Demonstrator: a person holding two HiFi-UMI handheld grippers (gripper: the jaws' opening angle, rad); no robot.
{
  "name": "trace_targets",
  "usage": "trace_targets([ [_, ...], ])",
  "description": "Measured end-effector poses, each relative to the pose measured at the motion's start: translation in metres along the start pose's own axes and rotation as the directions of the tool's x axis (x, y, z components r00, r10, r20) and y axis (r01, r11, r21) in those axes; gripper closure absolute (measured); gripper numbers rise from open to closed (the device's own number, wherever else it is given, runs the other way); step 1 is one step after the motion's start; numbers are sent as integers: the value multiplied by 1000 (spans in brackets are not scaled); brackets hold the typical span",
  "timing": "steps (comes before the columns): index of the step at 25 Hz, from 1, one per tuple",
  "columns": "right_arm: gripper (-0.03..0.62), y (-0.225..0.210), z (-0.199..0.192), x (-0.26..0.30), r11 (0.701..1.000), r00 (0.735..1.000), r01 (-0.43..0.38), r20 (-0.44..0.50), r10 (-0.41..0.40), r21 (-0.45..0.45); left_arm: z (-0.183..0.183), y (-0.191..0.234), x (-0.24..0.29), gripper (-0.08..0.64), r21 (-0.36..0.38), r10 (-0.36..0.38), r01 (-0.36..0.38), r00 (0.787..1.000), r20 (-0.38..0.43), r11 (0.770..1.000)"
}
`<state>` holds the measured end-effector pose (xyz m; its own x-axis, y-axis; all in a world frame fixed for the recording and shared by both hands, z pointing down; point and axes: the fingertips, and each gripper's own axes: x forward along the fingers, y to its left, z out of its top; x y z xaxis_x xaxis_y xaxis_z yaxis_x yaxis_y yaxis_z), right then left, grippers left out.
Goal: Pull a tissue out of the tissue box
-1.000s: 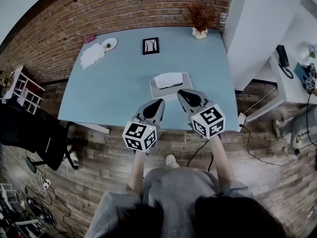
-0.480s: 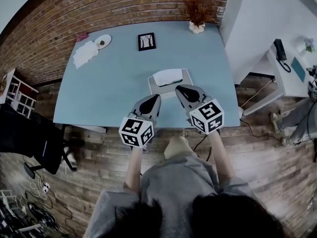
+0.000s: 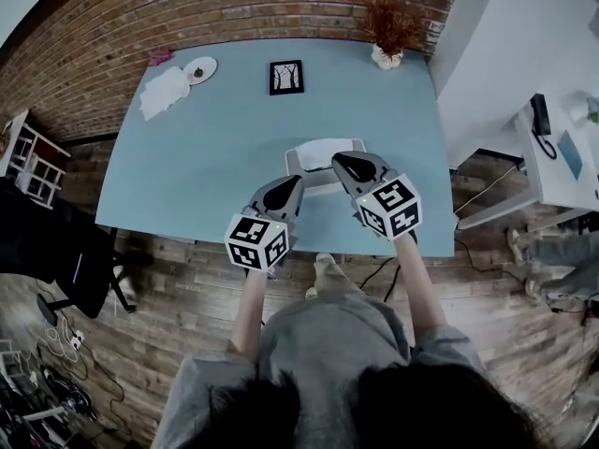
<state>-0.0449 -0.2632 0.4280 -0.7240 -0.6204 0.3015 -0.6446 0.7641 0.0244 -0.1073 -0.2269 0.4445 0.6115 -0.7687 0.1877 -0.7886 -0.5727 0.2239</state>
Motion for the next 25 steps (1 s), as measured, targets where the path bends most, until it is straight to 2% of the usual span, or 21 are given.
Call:
trace_targets([
  [7, 592, -22, -12, 26, 999, 996, -47, -71, 45, -20, -5, 19, 21, 557, -44, 20, -20, 1000, -18, 999],
  [14, 591, -46, -25, 51, 992, 983, -108, -159, 96, -67, -16, 28, 42, 557, -81, 8, -14, 998, -66, 997],
  [18, 589, -59, -38, 68, 974, 954, -167, -276, 120, -154, -18, 32, 52, 557, -100, 3, -11, 996, -88, 995],
  [21, 531, -61, -45, 80, 962, 931, -224, -325, 165, -156, -24, 36, 56, 557, -115, 6, -19, 994, -108, 993],
  [25, 511, -58, -53, 93, 941, 900, -301, -373, 226, -155, -30, 42, 59, 557, -126, 10, -27, 991, -130, 992],
])
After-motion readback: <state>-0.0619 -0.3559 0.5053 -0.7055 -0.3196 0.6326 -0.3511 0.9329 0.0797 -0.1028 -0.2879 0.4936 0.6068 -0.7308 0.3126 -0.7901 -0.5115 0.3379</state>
